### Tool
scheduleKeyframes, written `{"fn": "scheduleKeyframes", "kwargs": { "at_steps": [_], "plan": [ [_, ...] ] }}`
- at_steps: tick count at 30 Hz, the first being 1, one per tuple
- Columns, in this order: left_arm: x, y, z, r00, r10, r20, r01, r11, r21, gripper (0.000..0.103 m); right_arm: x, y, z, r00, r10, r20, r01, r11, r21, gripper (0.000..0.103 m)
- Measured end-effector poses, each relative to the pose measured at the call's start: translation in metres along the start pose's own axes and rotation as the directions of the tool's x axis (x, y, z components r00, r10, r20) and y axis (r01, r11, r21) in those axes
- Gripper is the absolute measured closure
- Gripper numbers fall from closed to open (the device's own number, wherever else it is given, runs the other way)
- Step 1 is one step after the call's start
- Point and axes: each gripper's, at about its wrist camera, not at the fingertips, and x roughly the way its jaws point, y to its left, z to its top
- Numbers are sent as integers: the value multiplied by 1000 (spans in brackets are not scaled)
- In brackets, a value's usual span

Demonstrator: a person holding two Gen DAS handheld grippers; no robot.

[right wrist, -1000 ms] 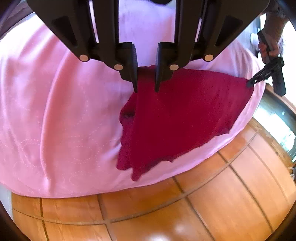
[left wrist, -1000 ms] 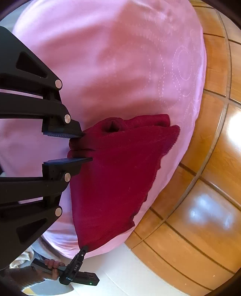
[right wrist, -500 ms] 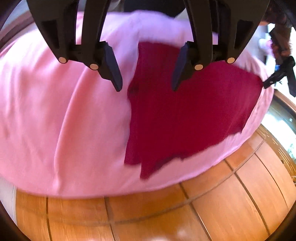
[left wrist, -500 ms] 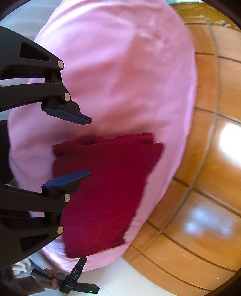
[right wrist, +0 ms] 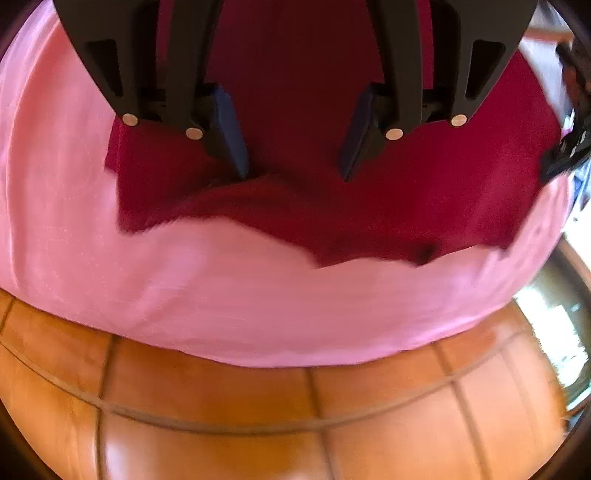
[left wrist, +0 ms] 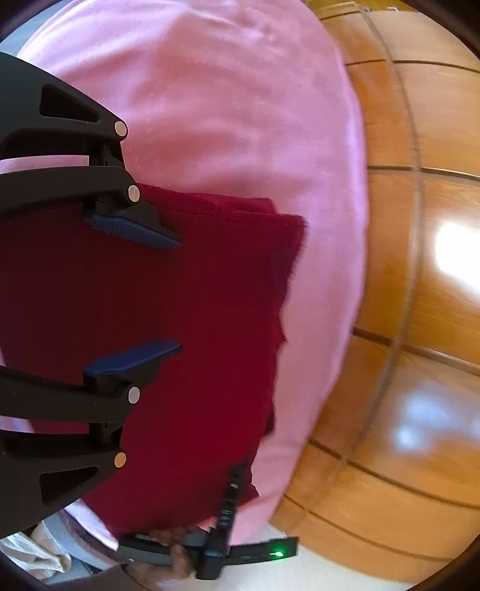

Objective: Fold small clothes

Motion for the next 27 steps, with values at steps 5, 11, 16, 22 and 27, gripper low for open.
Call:
{"fn": "scheduleKeyframes", "kwargs": {
  "at_steps": [5,11,16,22,27],
  "plan": [
    [17,3,-2,999,35,-23,-35,999,-9,52,31,-35,5,999,-45,0,44,991,124,67],
    [4,-4,-2,998,61,-4,-61,998,-7,42,23,-25,3,995,-95,17,93,991,95,60],
    [-3,-10,-5,994,106,9,-106,994,22,40,-6,-18,-4,996,-59,68,50,991,127,32],
    [-11,-13,-11,993,118,28,-119,993,24,31,-36,-25,-23,995,-16,97,-5,978,210,25],
    [-19,-13,-16,992,112,49,-113,993,14,31,-59,-40,-55,994,18,106,-49,956,289,25]
  ]
}}
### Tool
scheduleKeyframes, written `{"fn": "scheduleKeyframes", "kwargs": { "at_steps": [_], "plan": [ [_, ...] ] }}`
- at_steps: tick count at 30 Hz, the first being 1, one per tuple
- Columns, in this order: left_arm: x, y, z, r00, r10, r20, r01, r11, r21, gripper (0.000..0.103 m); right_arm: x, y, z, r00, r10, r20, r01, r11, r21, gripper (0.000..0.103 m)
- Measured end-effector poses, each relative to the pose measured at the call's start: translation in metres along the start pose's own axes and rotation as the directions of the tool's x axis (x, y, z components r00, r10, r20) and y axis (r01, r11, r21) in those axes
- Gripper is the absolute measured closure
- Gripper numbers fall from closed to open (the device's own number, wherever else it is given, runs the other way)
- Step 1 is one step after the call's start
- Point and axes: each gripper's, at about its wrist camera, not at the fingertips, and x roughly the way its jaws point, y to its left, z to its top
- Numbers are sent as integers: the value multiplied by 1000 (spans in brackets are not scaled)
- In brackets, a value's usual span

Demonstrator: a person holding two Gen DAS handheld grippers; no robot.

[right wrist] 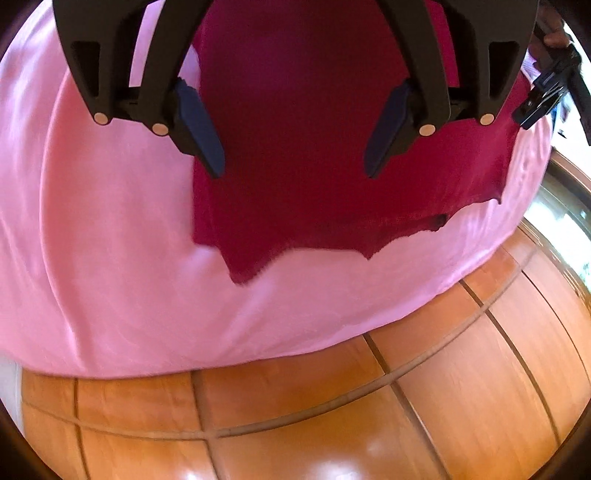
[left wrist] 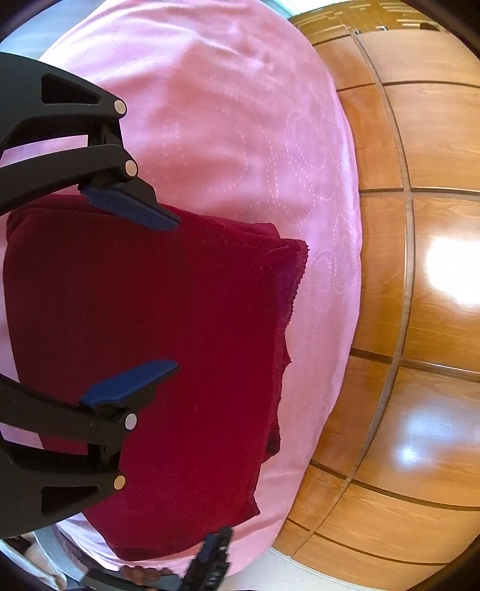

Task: Fold small clothes
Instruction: 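Smooth the folded sweater flat with both open grippers, then grasp the sweater edge with the right gripper and fold it over lengthwise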

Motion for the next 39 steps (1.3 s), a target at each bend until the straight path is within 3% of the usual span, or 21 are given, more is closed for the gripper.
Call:
{"fn": "scheduleKeyframes", "kwargs": {
  "at_steps": [10,13,19,24,28,32,34,36,39],
  "plan": [
    [-6,-1,-4,1000,2,9,-2,1000,5,31,-29,-27,-36,1000,21,-8,-20,995,93,24],
    [-7,-1,-6,1000,3,13,-3,1000,6,31,-25,-40,-48,995,92,-42,-84,982,168,24],
    [-10,-6,-7,999,-33,13,33,999,0,31,-30,-46,-64,985,162,-51,-149,967,206,30],
    [-9,-20,-10,996,-93,-2,93,996,10,31,-36,-61,-73,974,219,-52,-197,942,271,46],
    [-5,-37,-12,992,-126,-18,127,991,53,31,-39,-69,-80,964,261,-57,-234,927,292,50],
    [2,-51,-11,991,-126,-35,129,988,88,31,-36,-66,-86,961,264,-76,-235,932,275,69],
    [5,-53,-11,990,-135,-42,138,986,89,31,-34,-63,-86,956,279,-89,-247,931,269,72],
    [9,-52,-11,989,-138,-54,142,986,84,31,-33,-60,-86,959,264,-100,-232,939,254,87],
    [10,-48,-10,986,-156,-62,160,985,62,31,-41,-49,-80,964,252,-86,-228,948,223,90]
  ]
}}
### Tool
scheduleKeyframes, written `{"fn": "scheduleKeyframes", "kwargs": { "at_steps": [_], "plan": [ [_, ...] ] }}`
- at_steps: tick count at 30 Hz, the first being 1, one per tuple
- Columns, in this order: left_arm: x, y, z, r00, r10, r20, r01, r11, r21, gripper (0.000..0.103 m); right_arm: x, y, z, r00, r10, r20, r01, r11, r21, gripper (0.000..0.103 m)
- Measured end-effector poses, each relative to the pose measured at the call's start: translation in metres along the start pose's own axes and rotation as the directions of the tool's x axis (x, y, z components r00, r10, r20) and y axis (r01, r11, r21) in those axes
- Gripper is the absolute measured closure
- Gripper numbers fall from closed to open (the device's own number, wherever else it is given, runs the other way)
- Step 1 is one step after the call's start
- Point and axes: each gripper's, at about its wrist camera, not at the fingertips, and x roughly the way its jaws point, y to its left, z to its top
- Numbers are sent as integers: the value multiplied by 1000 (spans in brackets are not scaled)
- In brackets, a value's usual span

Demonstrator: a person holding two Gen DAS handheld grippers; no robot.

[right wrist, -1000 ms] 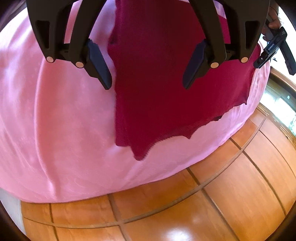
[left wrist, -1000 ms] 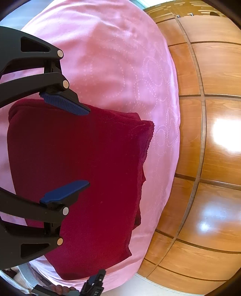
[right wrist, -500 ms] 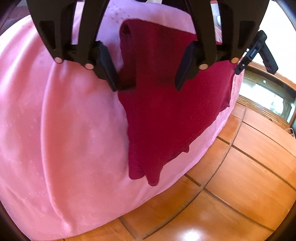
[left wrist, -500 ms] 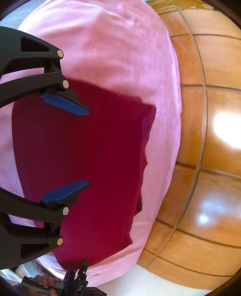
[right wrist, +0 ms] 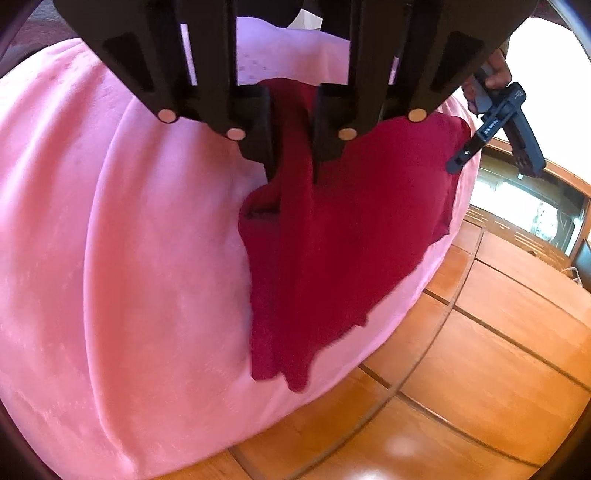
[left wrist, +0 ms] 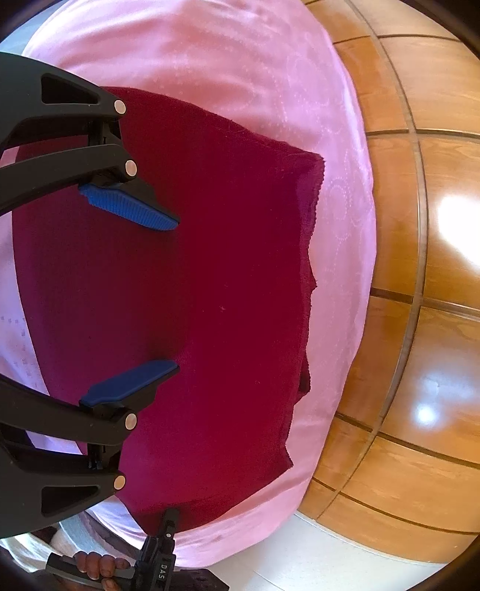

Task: Fold small clothes
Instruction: 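Grasp the sweater edge with the right gripper and fold it over lengthwise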

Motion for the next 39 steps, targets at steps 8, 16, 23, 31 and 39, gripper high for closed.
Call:
{"fn": "scheduleKeyframes", "kwargs": {
  "at_steps": [8,16,23,31,39],
  "plan": [
    [-19,47,7,965,-260,30,260,941,-214,31,-11,77,28,977,208,42,-201,972,-125,91],
    [-61,109,-1,929,-345,136,371,868,-330,31,45,210,38,904,415,-106,-427,854,-297,91],
    [-80,151,-11,843,-470,261,537,726,-429,31,148,285,-21,861,361,-359,-486,792,-370,92],
    [-55,150,-2,836,-513,192,538,704,-464,31,196,291,-65,887,179,-426,-394,775,-494,80],
    [-33,130,17,874,-482,64,454,762,-461,31,163,300,-79,883,206,-422,-440,681,-586,44]
  ]
}}
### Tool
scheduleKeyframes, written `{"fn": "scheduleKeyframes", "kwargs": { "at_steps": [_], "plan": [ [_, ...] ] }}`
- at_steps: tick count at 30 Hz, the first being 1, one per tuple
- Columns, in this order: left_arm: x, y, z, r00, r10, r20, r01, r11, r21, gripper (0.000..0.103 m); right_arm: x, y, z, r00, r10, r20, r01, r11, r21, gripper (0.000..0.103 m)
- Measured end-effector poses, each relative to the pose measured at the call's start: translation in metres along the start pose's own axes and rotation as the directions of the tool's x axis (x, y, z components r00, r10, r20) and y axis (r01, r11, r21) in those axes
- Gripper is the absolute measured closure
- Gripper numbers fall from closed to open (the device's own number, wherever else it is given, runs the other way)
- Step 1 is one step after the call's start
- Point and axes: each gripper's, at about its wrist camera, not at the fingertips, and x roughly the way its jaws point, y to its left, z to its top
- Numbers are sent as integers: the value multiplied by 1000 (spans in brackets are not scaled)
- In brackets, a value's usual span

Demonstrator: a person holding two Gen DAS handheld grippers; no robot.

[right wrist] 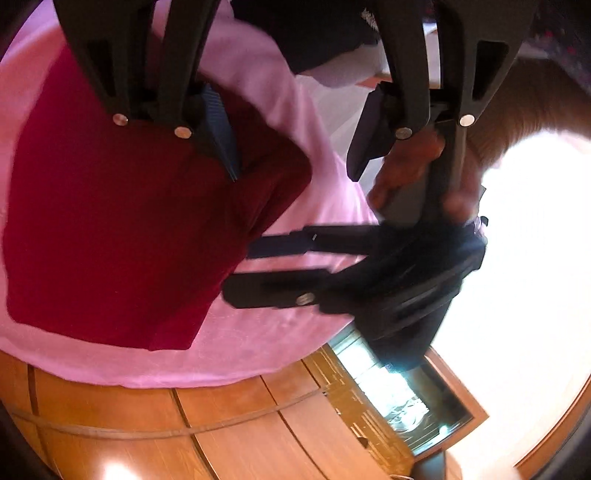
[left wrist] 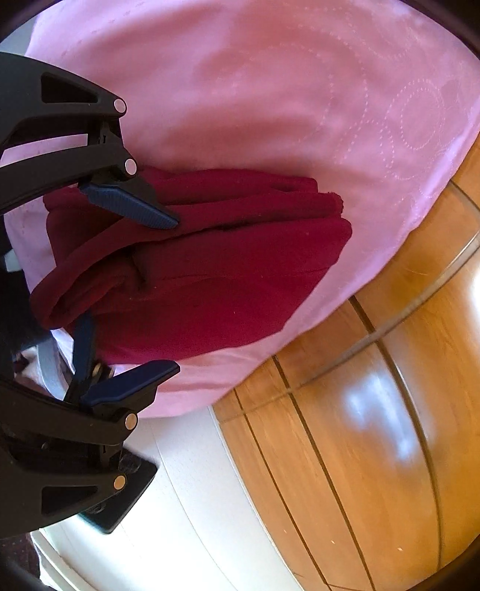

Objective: Fold small clothes

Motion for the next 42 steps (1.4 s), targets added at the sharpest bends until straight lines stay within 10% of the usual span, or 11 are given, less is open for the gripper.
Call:
{"fn": "scheduleKeyframes", "kwargs": {
  "at_steps": [7,10,13,22,29,34,38,42],
  "plan": [
    [20,-19,9,990,129,-52,-125,990,72,33,-34,-14,-35,990,-137,32,137,991,14,46],
    [32,-23,4,965,255,-68,-242,958,155,71,-25,-21,-43,986,-166,27,165,985,43,46],
    [31,-17,-4,940,340,-39,-325,921,214,77,-14,-20,-45,990,-143,9,143,988,60,46],
    [-13,7,-17,938,332,99,-340,937,76,60,19,-19,-60,989,-145,-38,147,988,52,45],
    [-29,-55,-45,902,320,289,-398,877,270,60,-16,-23,-49,995,-101,6,100,993,68,46],
    [-7,-62,-59,898,346,272,-429,825,367,60,-62,-43,-33,976,-169,138,150,980,134,51],
    [9,-24,-64,839,490,237,-543,782,306,60,-39,-56,-11,958,-261,120,244,960,136,58],
    [3,4,-69,856,479,193,-513,832,211,59,1,-73,-26,954,-297,34,290,947,137,63]
  ]
}}
